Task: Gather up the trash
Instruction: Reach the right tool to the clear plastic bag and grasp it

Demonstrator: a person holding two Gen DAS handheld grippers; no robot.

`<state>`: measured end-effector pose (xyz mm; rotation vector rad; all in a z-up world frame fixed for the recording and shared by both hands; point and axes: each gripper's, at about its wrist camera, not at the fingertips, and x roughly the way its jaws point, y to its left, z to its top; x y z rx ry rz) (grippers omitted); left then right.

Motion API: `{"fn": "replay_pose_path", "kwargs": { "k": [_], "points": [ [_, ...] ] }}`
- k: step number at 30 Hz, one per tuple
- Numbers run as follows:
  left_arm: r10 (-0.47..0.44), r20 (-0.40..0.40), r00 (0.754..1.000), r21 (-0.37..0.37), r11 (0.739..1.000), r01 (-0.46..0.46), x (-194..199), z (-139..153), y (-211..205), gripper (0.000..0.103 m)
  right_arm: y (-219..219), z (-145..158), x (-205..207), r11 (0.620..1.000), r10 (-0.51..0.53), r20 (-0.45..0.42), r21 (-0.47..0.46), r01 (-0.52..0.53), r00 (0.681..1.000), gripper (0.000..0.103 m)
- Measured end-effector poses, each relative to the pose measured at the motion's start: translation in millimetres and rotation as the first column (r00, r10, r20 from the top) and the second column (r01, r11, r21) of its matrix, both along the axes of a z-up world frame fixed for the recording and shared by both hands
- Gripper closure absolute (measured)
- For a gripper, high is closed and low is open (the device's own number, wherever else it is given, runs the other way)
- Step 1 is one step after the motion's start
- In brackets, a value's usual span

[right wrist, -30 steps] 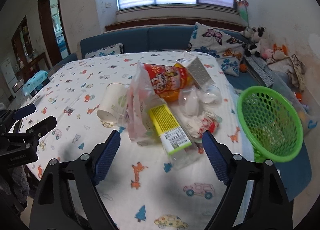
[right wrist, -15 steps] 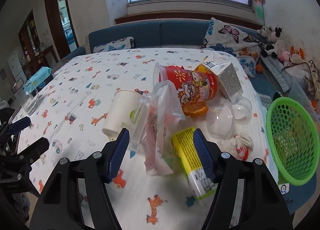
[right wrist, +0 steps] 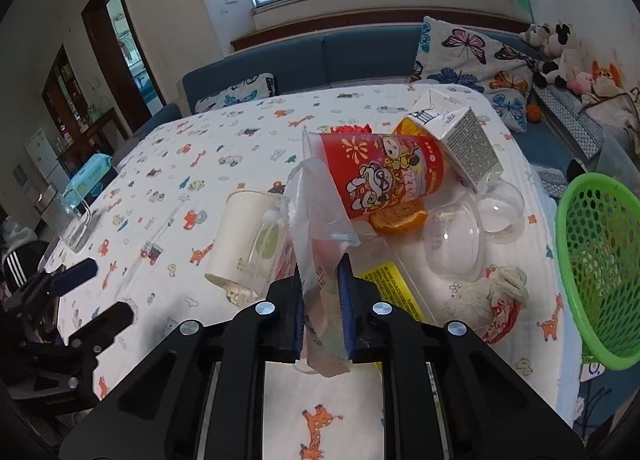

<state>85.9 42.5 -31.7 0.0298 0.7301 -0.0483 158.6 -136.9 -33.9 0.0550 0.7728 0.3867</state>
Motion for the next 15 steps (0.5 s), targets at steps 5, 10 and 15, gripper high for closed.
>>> {"fn": "replay_pose_path", "kwargs": {
  "k": [5,10,15],
  "points": [
    [-0.056,-0.005,0.998,-0.037,0.998,0.056,7,-1,-13,0.027,-9,15,-9,1.000,-0.014,0.039,0.006,0.014,0.999,0.089],
    [-0.107,-0.007,0.994,-0.040,0.993,0.107,13,-3,-29,0.032,-23,29,-15,1.000,-0.026,0.068,0.009,0.025,0.997,0.089],
    [-0.171,-0.019,0.985,-0.052,0.984,0.170,23,-6,-44,0.037,-32,32,-17,0.999,-0.037,0.069,0.022,0.035,0.997,0.089]
  ]
}}
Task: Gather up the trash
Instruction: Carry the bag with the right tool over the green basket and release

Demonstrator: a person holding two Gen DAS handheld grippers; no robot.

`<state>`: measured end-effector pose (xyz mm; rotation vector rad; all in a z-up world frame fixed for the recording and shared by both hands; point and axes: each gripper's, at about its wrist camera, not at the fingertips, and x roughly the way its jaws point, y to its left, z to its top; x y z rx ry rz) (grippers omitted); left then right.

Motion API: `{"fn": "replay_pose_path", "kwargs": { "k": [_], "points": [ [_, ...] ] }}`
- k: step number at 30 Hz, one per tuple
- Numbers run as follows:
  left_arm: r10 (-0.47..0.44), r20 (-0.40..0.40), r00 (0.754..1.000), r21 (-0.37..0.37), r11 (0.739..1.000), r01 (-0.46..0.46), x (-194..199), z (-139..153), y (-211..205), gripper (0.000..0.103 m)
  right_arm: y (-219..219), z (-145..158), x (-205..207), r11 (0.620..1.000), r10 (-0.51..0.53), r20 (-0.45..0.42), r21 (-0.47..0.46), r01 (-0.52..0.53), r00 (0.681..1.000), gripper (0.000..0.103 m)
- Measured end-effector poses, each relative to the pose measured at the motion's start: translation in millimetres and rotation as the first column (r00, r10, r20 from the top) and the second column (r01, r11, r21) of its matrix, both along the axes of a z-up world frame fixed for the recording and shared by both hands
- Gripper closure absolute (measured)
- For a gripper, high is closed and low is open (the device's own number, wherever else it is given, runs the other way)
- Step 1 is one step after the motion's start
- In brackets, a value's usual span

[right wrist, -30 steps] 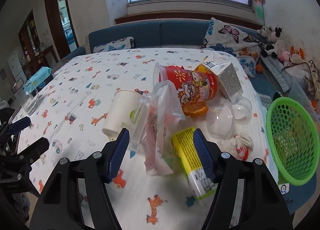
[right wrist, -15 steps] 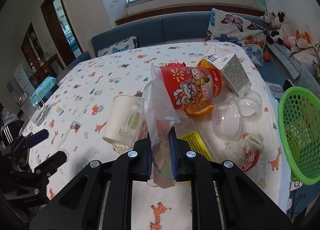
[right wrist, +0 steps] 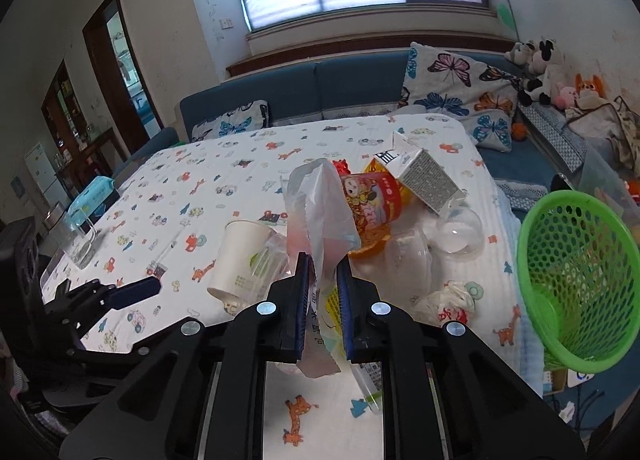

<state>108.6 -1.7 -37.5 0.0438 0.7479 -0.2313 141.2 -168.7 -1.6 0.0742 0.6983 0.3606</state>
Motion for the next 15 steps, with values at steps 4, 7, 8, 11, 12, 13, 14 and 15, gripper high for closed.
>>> {"fn": "replay_pose_path", "kwargs": {
  "k": [4,7,8,11,12,13,14,15],
  "points": [
    [-0.044,-0.017,0.999,-0.019,0.999,0.044,9,-4,-9,0.040,1,0,-1,1.000,0.002,0.003,-0.001,-0.002,1.000,0.089],
    [-0.069,-0.032,0.997,-0.038,0.997,0.067,16,-8,-11,0.041,-2,3,-3,1.000,0.005,0.015,0.000,-0.005,1.000,0.089],
    [-0.077,-0.037,0.996,-0.045,0.996,0.075,17,-9,-12,0.043,-1,4,-3,1.000,0.009,0.013,-0.001,-0.009,1.000,0.089],
    [-0.124,-0.036,0.992,-0.066,0.990,0.122,22,-12,-18,0.050,0,4,-2,1.000,0.017,0.015,-0.008,-0.017,1.000,0.089],
    [-0.132,-0.039,0.990,-0.068,0.989,0.129,23,-13,-19,0.051,-1,4,-2,1.000,0.020,0.015,-0.006,-0.020,1.000,0.089],
    [-0.138,-0.044,0.989,-0.075,0.988,0.135,25,-14,-20,0.053,-1,4,-2,1.000,0.021,0.016,-0.005,-0.021,1.000,0.089],
    [-0.149,-0.055,0.987,-0.092,0.985,0.144,29,-15,-20,0.055,-1,5,-2,1.000,0.024,0.017,-0.003,-0.024,1.000,0.089],
    [-0.159,-0.062,0.985,-0.106,0.983,0.152,31,-16,-21,0.056,0,5,-2,1.000,0.025,0.017,-0.001,-0.025,1.000,0.089]
  ]
}}
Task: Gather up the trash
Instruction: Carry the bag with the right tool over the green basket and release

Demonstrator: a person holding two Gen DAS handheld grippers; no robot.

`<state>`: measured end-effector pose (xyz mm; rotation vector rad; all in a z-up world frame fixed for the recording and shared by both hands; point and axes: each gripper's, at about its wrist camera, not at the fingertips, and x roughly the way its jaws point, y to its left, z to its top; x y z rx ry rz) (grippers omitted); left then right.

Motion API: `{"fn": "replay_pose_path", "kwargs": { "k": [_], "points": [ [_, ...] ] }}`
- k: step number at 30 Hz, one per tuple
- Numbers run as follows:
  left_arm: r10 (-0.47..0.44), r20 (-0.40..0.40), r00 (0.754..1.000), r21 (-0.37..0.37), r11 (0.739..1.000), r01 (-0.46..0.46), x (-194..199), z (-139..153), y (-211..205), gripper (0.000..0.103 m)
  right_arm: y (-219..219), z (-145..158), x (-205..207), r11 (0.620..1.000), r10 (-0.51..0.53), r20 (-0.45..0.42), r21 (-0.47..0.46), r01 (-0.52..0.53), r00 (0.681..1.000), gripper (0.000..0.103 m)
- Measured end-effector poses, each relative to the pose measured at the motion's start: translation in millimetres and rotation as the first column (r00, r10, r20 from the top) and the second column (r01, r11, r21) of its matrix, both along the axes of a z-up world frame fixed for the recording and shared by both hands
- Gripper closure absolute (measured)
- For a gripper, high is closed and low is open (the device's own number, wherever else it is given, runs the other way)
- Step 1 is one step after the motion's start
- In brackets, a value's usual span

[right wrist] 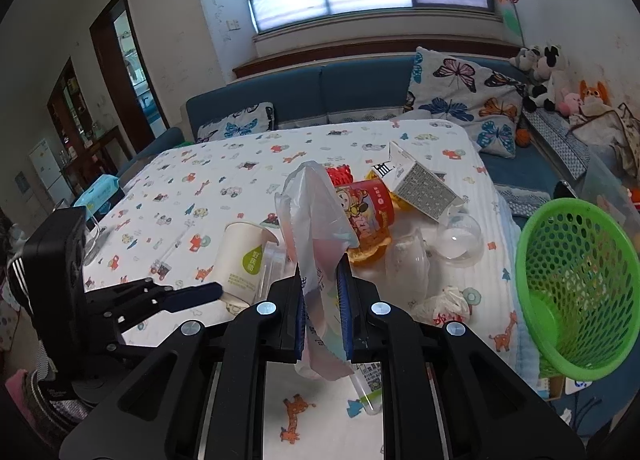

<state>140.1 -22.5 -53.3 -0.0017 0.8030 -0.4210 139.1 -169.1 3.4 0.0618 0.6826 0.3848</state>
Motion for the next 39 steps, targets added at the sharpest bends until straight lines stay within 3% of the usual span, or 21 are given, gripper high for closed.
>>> {"fn": "replay_pose_path", "kwargs": {
  "k": [6,13,15,19,28,33,39],
  "points": [
    [-0.051,-0.021,0.998,-0.024,0.998,0.050,6,-5,-9,0.065,1,2,-1,1.000,0.012,0.008,0.008,-0.012,1.000,0.089],
    [-0.070,-0.063,0.996,-0.066,0.996,0.066,14,-10,-8,0.085,2,4,-3,1.000,0.023,0.015,0.010,-0.023,1.000,0.089],
    [-0.075,-0.059,0.995,-0.063,0.996,0.071,14,-11,-8,0.092,2,4,-4,1.000,0.023,0.020,0.008,-0.023,1.000,0.089],
    [-0.073,-0.036,0.997,-0.055,0.996,0.071,13,-8,-9,0.097,-2,7,-7,1.000,0.011,0.032,0.013,-0.011,0.999,0.089],
    [-0.087,-0.010,0.996,-0.095,0.992,0.086,1,15,-4,0.097,-37,25,-20,0.998,-0.052,0.073,0.044,0.049,0.996,0.089],
    [-0.131,0.029,0.991,-0.108,0.985,0.133,-6,39,-19,0.097,-82,31,-22,0.987,-0.158,0.087,0.034,0.156,0.984,0.088],
    [-0.196,0.063,0.979,-0.120,0.972,0.203,-3,64,-54,0.097,-150,27,-22,0.950,-0.312,0.080,0.016,0.311,0.947,0.088]
  ]
}}
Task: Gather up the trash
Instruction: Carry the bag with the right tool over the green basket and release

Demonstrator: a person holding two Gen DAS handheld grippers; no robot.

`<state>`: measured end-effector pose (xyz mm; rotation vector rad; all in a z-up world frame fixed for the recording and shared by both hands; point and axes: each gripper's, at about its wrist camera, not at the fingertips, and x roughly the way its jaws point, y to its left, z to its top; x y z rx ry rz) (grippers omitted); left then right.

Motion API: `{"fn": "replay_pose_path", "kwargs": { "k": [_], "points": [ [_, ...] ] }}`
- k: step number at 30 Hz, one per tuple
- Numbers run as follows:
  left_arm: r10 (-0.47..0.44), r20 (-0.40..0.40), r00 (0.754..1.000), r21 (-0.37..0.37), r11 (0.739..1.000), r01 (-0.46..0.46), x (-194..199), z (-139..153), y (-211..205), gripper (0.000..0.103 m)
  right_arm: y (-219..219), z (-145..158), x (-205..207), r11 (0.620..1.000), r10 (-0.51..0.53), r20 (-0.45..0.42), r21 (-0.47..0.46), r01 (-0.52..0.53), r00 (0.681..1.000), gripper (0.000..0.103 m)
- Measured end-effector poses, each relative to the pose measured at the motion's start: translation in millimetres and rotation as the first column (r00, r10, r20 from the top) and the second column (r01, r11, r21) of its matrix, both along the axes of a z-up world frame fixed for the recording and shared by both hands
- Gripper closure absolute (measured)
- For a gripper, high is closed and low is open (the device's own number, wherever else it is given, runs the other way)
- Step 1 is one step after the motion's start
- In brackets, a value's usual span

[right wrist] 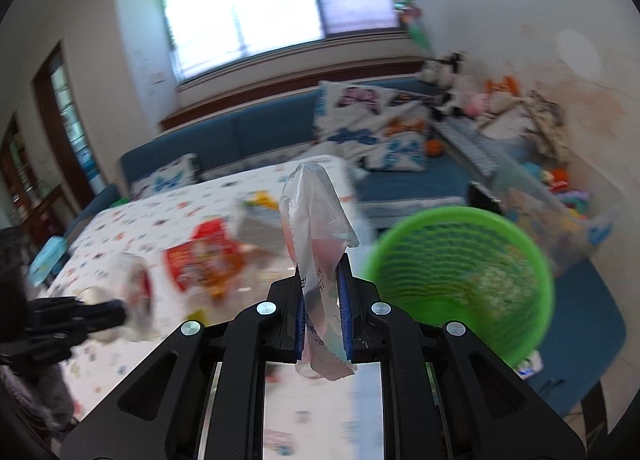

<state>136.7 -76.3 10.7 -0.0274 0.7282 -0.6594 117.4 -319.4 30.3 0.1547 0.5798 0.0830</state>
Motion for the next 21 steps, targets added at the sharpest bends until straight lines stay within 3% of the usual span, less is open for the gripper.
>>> {"fn": "replay_pose_path", "kwargs": {
  "k": [8,17,21],
  "points": [
    [-0.075,0.015,0.997,0.007,0.997,0.075,25,16,-59,0.097,-64,-33,16,0.991,-0.124,-0.066,-0.061,0.120,0.990,0.087],
    [-0.124,-0.020,0.992,0.023,0.992,0.124,53,2,-108,0.097,-105,-83,44,0.986,-0.164,-0.147,-0.015,0.164,0.975,0.085],
    [-0.140,-0.043,0.989,0.028,0.990,0.141,59,-5,-116,0.097,-114,-97,52,0.985,-0.169,-0.174,0.007,0.173,0.970,0.071]
  ]
}}
